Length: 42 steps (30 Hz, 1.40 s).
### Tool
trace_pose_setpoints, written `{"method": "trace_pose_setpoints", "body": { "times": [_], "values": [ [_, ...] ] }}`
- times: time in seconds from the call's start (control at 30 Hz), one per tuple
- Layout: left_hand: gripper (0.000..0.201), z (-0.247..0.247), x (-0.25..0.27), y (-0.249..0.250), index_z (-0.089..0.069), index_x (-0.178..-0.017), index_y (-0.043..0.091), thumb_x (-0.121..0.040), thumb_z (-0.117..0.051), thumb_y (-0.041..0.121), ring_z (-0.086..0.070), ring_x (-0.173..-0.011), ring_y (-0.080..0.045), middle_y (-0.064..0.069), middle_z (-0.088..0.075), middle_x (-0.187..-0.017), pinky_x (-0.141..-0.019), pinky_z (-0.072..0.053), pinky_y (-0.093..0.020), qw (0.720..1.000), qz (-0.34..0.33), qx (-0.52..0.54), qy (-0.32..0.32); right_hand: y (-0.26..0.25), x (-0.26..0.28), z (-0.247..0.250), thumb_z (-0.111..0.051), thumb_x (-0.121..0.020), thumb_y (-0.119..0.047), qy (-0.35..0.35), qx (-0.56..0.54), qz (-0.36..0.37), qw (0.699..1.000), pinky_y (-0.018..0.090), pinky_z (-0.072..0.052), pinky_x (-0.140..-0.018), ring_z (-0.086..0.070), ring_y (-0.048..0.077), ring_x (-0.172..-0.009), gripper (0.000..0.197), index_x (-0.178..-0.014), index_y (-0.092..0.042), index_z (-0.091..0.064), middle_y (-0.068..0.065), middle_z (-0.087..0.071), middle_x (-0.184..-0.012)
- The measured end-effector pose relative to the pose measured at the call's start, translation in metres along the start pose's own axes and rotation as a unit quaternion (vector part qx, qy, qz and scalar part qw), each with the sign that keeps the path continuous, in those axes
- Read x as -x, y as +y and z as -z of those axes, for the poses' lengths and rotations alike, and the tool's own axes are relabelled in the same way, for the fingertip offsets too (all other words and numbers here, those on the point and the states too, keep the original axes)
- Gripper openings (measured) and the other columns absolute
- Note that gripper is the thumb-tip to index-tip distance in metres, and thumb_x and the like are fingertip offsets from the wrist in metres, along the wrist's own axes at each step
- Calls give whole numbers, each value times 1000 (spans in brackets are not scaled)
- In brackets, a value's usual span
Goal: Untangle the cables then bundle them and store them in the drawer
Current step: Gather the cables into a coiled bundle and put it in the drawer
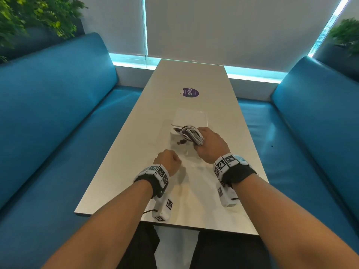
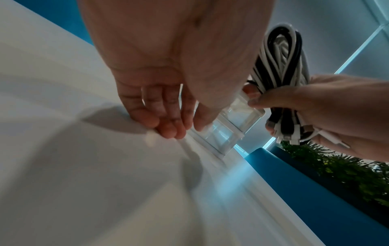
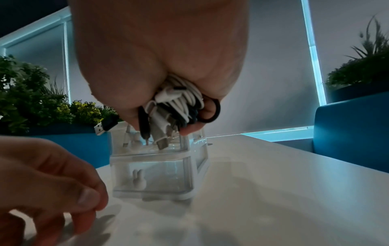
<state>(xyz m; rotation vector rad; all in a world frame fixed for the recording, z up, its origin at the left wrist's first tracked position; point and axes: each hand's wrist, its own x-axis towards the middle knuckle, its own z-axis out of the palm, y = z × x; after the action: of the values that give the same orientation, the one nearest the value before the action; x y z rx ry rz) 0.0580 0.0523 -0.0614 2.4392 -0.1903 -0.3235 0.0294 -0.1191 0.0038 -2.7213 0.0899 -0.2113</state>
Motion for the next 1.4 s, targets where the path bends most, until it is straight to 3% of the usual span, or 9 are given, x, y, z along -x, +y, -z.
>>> {"method": "trace_pose_setpoints", "body": {
  "times": [0.1,0.23,0.63,0.87,0.97,1.03,1.13,1.23,1.4],
  "values": [
    [27,-10,9,2,-72,-78,12,-91,-65,34,-67,-78,-28,-6,-72,-81,-66,-51,-31,1000,3,13,0,-2,8,4,-62,-84,-34,4,2,2,1000,36,-50,-79,-60,24,-104,38,-122,-30,-59,-10,-56,-128],
    [51,-17,20,4,-51,-54,14,-91,-63,47,-52,-54,-27,-3,-54,-54,-51,-35,-27,999,11,46,17,-3,23,9,-62,-84,-32,3,9,10,1000,34,-46,-73,-60,25,-101,32,-116,-29,-60,-5,-59,-119],
    [45,-26,48,13,-75,-71,11,-90,-62,50,-70,-73,-26,-5,-74,-74,-75,-57,-36,991,44,129,15,-14,46,13,-61,-83,-33,-4,-2,-5,1000,39,-52,-76,-61,26,-96,26,-108,-28,-62,-4,-59,-115],
    [51,-17,56,7,-76,-72,10,-82,-62,58,-71,-70,-23,-1,-74,-70,-73,-57,-32,996,47,74,-15,-15,46,12,-62,-83,-37,-2,-3,-17,1000,40,-52,-76,-61,26,-96,26,-108,-28,-61,-4,-59,-115],
    [58,2,55,-2,-65,-63,11,-76,-57,67,-65,-59,-24,-1,-67,-63,-59,-49,-28,998,60,34,12,-15,47,10,-62,-83,-35,6,-7,-23,1000,36,-47,-72,-61,27,-96,25,-106,-29,-61,-5,-59,-115],
    [48,17,51,-6,-55,-60,15,-82,-60,58,-59,-59,-26,-1,-58,-62,-56,-41,-27,996,53,13,66,-16,48,10,-62,-83,-36,7,-10,-26,1000,35,-46,-72,-61,27,-97,24,-106,-29,-61,-5,-59,-116],
    [30,21,43,-8,-62,-86,20,-86,-66,50,-61,-79,-25,-1,-65,-87,-70,-48,-31,994,25,11,102,-16,48,9,-63,-84,-36,12,-5,-30,999,35,-47,-72,-61,27,-97,25,-107,-28,-61,-4,-59,-116],
    [26,12,37,-12,-60,-103,18,-89,-65,39,-55,-86,-22,-6,-65,-106,-75,-43,-29,997,8,27,71,-16,47,8,-62,-85,-36,15,2,-27,1000,35,-46,-71,-61,27,-97,25,-108,-28,-61,-4,-58,-117],
    [27,9,39,-11,-52,-99,19,-79,-67,30,-60,-85,-22,-4,-63,-98,-67,-44,-30,995,35,90,6,-16,47,7,-61,-84,-37,13,5,-25,1000,37,-50,-72,-61,26,-96,24,-107,-29,-60,-5,-57,-115]
  ]
}}
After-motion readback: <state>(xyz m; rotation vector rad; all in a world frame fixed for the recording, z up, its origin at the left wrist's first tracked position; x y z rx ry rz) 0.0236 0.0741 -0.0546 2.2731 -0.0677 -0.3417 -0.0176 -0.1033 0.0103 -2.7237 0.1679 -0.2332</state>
